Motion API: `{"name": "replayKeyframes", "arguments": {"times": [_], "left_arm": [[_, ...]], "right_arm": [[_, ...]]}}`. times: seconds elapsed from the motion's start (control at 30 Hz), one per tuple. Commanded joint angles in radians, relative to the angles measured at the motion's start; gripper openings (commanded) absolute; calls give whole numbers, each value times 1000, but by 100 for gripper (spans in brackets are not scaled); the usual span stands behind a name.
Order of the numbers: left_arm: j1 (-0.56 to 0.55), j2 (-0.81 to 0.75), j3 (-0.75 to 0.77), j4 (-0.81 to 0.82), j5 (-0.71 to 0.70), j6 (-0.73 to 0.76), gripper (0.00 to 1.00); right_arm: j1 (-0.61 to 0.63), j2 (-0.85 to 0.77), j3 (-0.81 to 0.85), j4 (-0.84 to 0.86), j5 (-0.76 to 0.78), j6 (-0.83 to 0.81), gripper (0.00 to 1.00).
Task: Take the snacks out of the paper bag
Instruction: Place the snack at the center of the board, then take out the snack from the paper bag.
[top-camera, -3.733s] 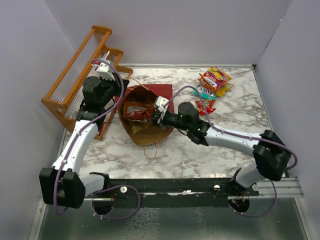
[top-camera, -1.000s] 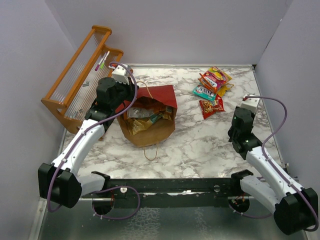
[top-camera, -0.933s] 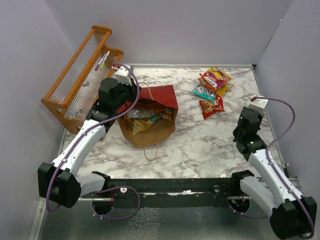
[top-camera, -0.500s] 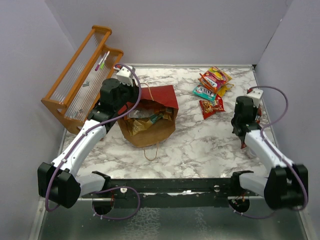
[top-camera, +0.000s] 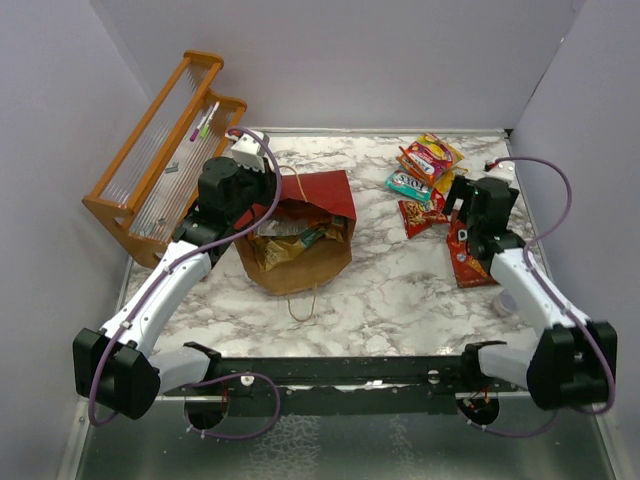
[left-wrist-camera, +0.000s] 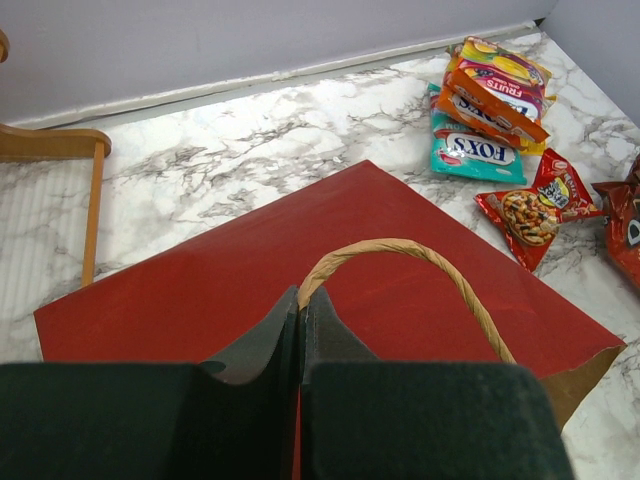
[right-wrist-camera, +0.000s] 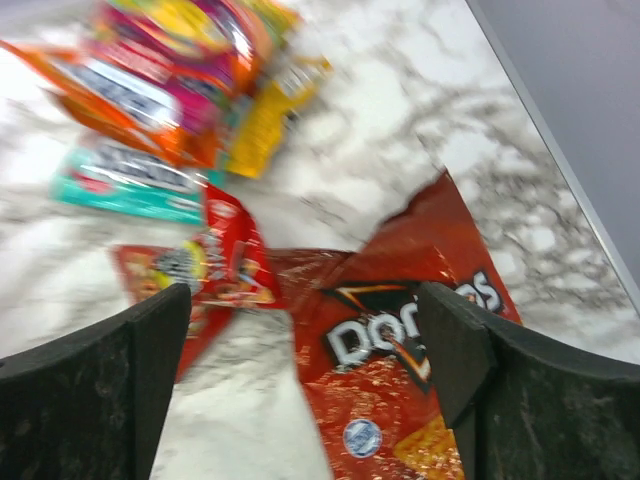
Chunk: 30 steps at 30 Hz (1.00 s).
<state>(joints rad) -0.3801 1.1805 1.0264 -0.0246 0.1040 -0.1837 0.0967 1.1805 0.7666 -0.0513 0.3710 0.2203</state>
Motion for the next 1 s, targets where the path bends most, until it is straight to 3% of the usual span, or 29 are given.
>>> {"name": "replayKeyframes", "arguments": {"times": [0.0, 0.13, 0.37, 0.43, 0.67, 0.83, 0.97], "left_arm": [[-5, -10, 34, 14, 4, 1, 0], [-6, -7, 31, 16, 2, 1, 0], [-3, -9, 26, 21, -7, 6, 0], [0, -10, 25, 21, -7, 5, 0], [10, -9, 24, 24, 4, -3, 0], [10, -11, 21, 25, 3, -4, 0], [11, -11, 21, 25, 2, -3, 0]], "right_arm": [[-3, -220, -74, 46, -252, -1, 99], [-3, -328, -190, 175, -586, -104, 99], [16, -344, -288, 389, -1112, -28, 99], [75, -356, -265, 402, -1165, -61, 99], [480, -326, -146, 223, -1061, -379, 99], [837, -126, -101, 178, -708, -584, 93], [996, 101, -11, 245, -482, -648, 88]]}}
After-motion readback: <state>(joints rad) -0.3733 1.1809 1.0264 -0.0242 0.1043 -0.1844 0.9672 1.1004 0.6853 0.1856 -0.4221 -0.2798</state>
